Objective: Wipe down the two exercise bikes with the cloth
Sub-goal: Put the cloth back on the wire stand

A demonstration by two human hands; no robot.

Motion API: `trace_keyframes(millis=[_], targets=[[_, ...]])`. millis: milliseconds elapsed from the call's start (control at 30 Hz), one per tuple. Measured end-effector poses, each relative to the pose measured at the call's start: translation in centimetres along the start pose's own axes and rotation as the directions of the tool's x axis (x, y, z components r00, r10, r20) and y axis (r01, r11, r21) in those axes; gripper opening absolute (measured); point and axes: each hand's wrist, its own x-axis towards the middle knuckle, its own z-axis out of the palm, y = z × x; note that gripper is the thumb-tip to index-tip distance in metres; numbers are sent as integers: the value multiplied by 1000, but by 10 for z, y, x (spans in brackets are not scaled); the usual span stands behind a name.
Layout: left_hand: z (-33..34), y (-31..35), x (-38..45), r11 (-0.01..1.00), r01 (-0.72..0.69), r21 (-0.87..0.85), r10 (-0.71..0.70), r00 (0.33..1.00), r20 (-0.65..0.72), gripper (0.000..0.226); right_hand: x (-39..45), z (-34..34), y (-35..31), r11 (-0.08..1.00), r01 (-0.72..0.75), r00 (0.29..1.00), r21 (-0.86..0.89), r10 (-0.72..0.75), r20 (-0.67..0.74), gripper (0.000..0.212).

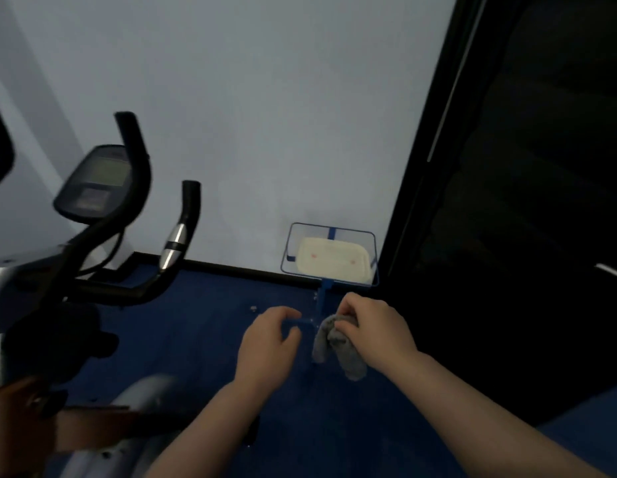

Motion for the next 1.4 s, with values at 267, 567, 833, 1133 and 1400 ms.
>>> trace_keyframes(millis=[267,567,833,1133,1400], targets=[[50,-20,64,984,90,155,-120,973,197,25,39,32,69,984,-154,981,-95,164,107,4],[83,-48,169,964,75,254,-163,923,347,27,134,46,102,954,-281,953,-106,291,89,6],[124,-62,247,959,128,253,-225,886,405,25,222,50,141,903,-430,899,19,427,95,9],[182,-65,373,932,260,252,-338,873,350,27,376,80,213,938,-341,934,68,329,141,12],[213,-95,448,888,405,218,-452,857,248,25,507,138,246,940,-341,929,24,332,164,16]])
